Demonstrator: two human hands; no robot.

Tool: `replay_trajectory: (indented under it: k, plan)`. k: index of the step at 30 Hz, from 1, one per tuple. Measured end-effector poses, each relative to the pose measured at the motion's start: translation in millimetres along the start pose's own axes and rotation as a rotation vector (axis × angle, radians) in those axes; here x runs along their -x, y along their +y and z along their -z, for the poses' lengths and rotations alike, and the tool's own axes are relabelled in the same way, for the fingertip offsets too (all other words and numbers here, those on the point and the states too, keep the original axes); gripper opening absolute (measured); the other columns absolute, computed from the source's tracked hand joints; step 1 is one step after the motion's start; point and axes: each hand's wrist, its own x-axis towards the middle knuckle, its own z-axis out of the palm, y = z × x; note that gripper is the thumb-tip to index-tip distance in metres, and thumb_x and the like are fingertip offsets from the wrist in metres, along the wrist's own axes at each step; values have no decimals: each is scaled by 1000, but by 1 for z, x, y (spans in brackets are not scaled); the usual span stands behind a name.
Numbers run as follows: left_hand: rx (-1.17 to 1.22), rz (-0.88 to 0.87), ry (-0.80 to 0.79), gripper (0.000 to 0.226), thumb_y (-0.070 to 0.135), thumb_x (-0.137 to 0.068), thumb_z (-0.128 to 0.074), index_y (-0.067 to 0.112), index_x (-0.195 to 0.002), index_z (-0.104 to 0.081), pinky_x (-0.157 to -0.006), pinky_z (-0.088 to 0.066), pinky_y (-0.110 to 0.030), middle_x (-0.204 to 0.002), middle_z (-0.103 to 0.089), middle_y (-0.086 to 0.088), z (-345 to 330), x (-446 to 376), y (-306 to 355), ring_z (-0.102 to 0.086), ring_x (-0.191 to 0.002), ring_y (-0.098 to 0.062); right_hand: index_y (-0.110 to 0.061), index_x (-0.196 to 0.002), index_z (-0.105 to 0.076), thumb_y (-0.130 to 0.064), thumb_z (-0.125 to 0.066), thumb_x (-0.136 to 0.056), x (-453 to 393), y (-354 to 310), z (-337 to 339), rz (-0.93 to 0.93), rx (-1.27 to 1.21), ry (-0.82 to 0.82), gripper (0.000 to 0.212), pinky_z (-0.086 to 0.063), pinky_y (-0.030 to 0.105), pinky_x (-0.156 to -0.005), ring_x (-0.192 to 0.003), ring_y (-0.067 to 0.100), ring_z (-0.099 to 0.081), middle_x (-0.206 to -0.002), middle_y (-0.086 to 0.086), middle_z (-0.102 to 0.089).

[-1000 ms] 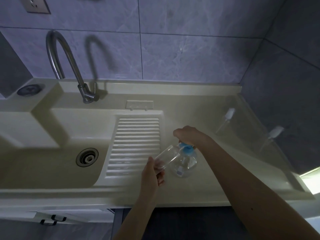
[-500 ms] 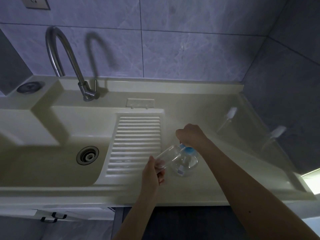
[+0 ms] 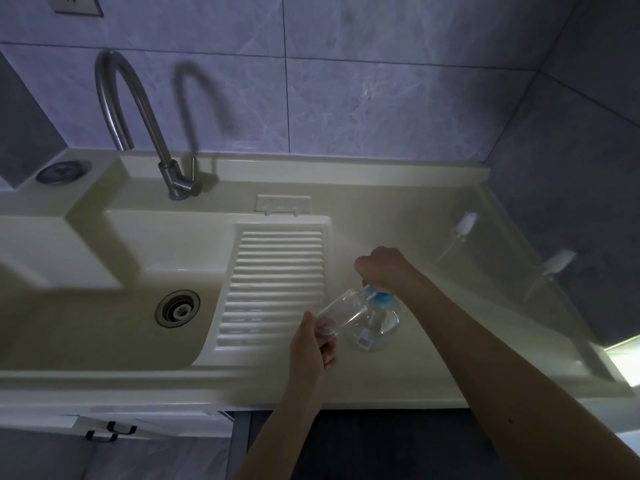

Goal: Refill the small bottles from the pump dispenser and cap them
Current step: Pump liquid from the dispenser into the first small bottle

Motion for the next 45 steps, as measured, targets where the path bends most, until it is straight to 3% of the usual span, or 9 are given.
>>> replay_trajectory:
  k: [7,10,13,18,23,31,36,40,45]
  plan:
    - [-16,7,-2,42,33,-102,-29,5,-83,-54,-38,-21,-19,-48,-42,-1,4,0,-1,-27,-34,-7,-6,-79,-64,-23,-43,-78,1,0,-4,7,28,32,27,-38,24,-56,-69,21,-57,-97,13,-67]
    - [-20,-5,-14,43,33,-102,-28,4,-84,-54,-37,-23,-19,-48,-43,-1,4,0,0,-28,-34,-7,2,-109,-61,-18,-41,-92,1,-5,0,-10,-8,-14,33,-38,25,-73,-102,32,-59,-118,19,-61]
    - [-12,-7,-12,43,33,-102,-29,6,-79,-53,-37,-23,-19,-50,-44,-1,3,0,2,-29,-34,-7,4,-124,-54,-17,-37,-96,1,-10,4,-15,-16,-66,38,-36,28,-78,-95,26,-48,-129,21,-55]
    - [-7,-5,-23,43,34,-102,-29,5,-83,-54,-38,-23,-19,-49,-44,0,1,-1,2,-29,-35,-7,7,-108,-64,-14,-39,-86,3,-6,6,-28,-18,-54,39,-41,27,-66,-75,24,-53,-109,18,-65]
    - [8,8,-8,42,34,-102,-29,5,-85,-55,-36,-23,-18,-46,-41,1,2,-3,-2,-27,-34,-7,2,-83,-63,-15,-41,-85,-1,2,-3,5,-25,34,28,-42,26,-65,-80,26,-59,-105,16,-67]
    - [3,20,-8,41,34,-101,-29,5,-83,-52,-35,-25,-18,-48,-44,0,3,-2,-2,-28,-34,-7,2,-109,-61,-17,-39,-94,4,-4,0,-8,-29,22,33,-45,33,-82,-93,29,-56,-117,20,-61]
    - [30,22,-27,46,35,-102,-27,1,-92,-57,-34,-24,-17,-47,-44,1,2,-2,-2,-28,-33,-6,1,-84,-55,-5,-35,-88,8,-10,8,12,48,-120,21,-40,25,-51,-65,20,-51,-118,19,-61]
    - [29,18,-22,46,36,-101,-29,2,-92,-58,-36,-25,-18,-48,-45,1,2,-1,-1,-29,-34,-6,7,-101,-63,-13,-36,-87,4,-6,5,-11,-28,-69,36,-40,26,-64,-74,23,-51,-116,19,-63]
    - [5,26,12,41,36,-101,-31,5,-88,-55,-37,-25,-19,-50,-45,0,4,-1,-2,-30,-36,-7,0,-81,-68,-20,-42,-75,2,1,-5,-19,-90,49,34,-42,25,-59,-68,23,-58,-93,13,-70]
